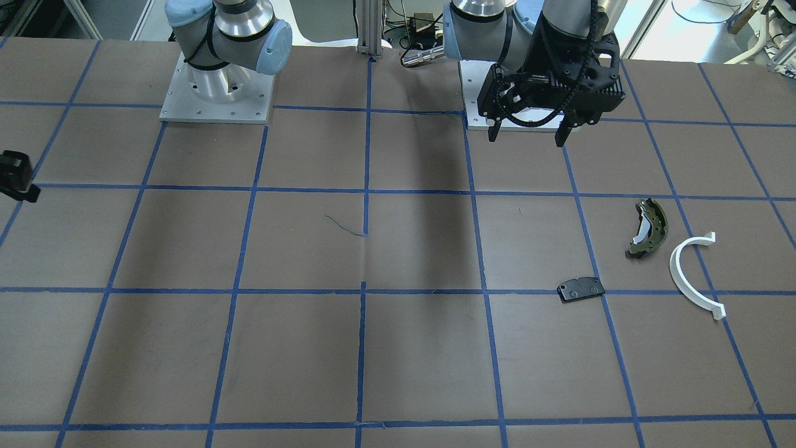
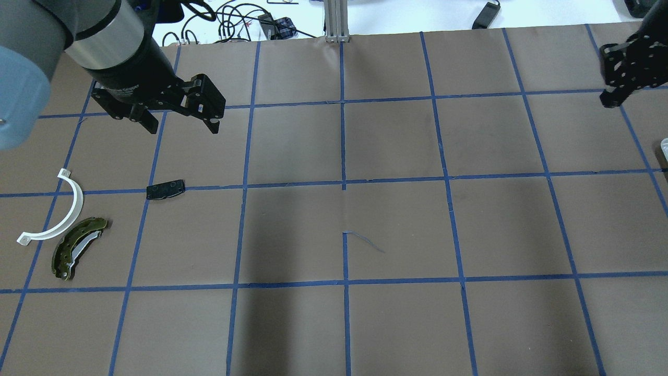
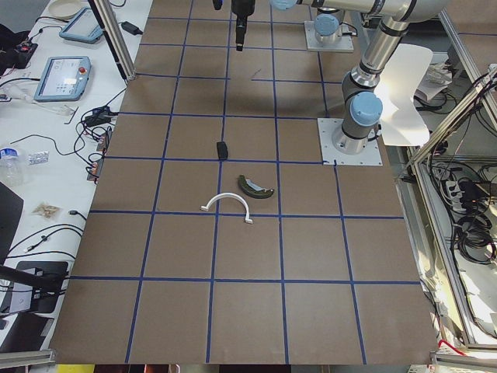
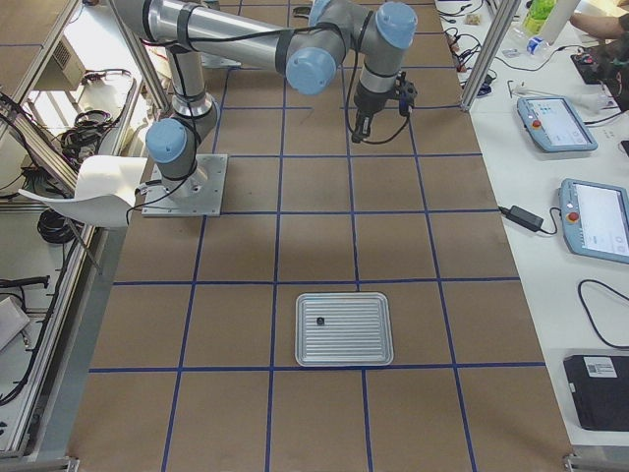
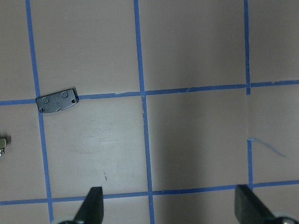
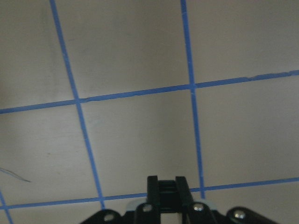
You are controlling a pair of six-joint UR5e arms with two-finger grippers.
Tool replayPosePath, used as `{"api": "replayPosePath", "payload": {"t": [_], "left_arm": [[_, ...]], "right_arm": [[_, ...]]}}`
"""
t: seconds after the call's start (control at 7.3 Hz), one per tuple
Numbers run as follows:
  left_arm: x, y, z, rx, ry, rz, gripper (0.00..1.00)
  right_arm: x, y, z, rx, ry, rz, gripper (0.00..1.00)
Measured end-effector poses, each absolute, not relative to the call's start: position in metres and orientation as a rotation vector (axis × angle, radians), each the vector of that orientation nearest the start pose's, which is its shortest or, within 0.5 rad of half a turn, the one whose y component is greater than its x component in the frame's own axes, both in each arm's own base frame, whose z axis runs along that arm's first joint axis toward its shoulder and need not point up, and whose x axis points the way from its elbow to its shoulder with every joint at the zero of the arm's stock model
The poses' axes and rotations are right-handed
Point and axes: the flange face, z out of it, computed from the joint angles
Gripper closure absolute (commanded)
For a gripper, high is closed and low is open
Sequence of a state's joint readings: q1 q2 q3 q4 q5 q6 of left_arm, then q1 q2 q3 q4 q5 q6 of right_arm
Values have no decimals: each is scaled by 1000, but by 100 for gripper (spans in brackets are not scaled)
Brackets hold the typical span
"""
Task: Place bearing gear from tray to pile
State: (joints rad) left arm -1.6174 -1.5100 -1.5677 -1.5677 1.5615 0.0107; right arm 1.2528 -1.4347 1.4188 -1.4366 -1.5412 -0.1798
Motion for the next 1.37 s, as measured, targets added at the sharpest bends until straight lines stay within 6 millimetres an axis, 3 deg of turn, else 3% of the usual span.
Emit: {"api": "replayPosePath", "payload": {"t": [0.41, 0.68, 0.96, 1.37], "left_arm": [[-156, -465, 519, 90, 3149, -105, 0], [-156, -465, 519, 90, 3149, -104, 0], [-156, -465, 519, 90, 3149, -105, 0], [-156, -465, 519, 90, 3149, -104, 0]], "right_arm": [[123, -539, 480, 281, 3061, 169, 100], [220, -530, 457, 260, 3059, 141, 100], [286, -519, 414, 158, 3064, 127, 100], [345, -509, 329, 32, 3047, 75, 100]]}}
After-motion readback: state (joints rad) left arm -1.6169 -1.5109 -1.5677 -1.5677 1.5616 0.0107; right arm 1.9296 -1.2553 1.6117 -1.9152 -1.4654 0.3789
